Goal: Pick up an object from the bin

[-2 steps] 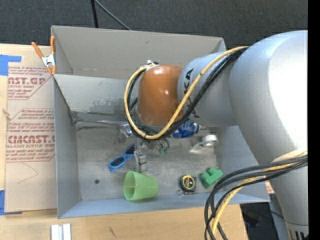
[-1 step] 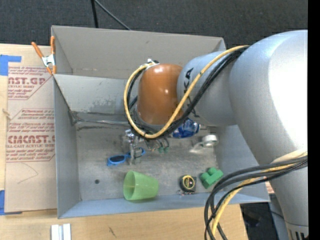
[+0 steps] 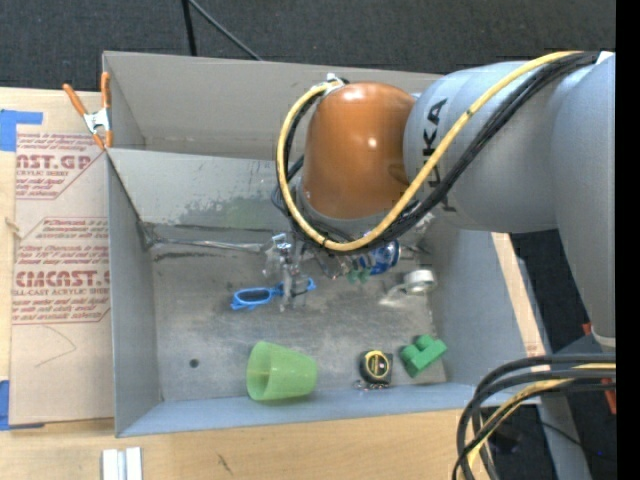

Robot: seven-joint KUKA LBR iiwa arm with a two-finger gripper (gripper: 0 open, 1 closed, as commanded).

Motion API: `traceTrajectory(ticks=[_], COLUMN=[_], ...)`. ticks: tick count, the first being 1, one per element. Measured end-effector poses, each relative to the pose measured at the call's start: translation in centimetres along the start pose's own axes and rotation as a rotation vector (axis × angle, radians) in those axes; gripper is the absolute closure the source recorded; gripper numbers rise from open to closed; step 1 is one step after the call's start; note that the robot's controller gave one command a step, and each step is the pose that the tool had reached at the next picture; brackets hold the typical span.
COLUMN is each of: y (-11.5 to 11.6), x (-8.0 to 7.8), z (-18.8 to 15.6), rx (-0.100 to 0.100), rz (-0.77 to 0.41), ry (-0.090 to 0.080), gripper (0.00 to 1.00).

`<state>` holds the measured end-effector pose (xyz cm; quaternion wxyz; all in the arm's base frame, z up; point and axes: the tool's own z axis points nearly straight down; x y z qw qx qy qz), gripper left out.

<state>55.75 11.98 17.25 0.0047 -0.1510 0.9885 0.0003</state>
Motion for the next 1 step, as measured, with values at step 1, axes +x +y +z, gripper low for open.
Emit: traceTrajectory(ticks=[1], y=[2.3], x=[3.92], z=[-10.21], rx=[-0.001], rz=[-0.047], ry=[-0.001], gripper=[1.0])
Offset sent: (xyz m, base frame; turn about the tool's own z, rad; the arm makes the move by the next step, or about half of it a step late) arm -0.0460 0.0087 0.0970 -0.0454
